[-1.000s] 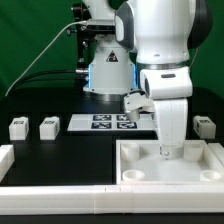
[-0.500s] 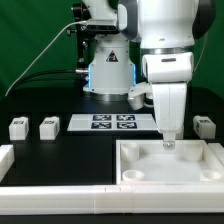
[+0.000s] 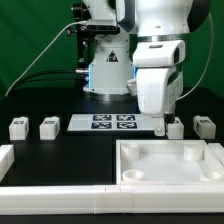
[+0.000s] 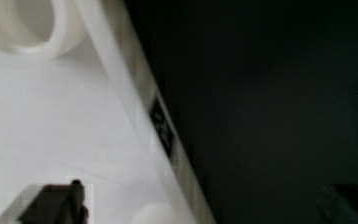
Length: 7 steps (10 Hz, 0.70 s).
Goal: Assemble one leg
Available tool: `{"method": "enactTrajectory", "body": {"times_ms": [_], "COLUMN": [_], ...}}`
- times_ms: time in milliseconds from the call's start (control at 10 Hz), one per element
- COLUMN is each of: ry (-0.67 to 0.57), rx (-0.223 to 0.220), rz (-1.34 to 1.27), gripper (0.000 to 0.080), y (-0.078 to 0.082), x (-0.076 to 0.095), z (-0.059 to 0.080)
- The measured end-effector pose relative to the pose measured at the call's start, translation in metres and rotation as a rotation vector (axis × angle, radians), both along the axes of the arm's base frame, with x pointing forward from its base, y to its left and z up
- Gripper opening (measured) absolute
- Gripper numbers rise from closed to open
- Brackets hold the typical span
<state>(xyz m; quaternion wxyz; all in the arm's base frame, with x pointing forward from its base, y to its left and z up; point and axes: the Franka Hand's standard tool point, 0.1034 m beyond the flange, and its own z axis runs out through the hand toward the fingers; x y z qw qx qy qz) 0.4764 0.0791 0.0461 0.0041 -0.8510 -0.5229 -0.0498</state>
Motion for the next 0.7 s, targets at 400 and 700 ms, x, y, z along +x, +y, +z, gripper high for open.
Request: {"method": "enactTrajectory", "body": {"times_ms": [400, 700], "ry": [-0.015, -0.015], "rx": [0.015, 0.015], "rz": [-0.081, -0.081], "gripper": [0.0649, 0.0649], "y": [0.0133, 0.0131], "x": [-0.0007, -0.0008], "z": [0.0011, 0.0009]}}
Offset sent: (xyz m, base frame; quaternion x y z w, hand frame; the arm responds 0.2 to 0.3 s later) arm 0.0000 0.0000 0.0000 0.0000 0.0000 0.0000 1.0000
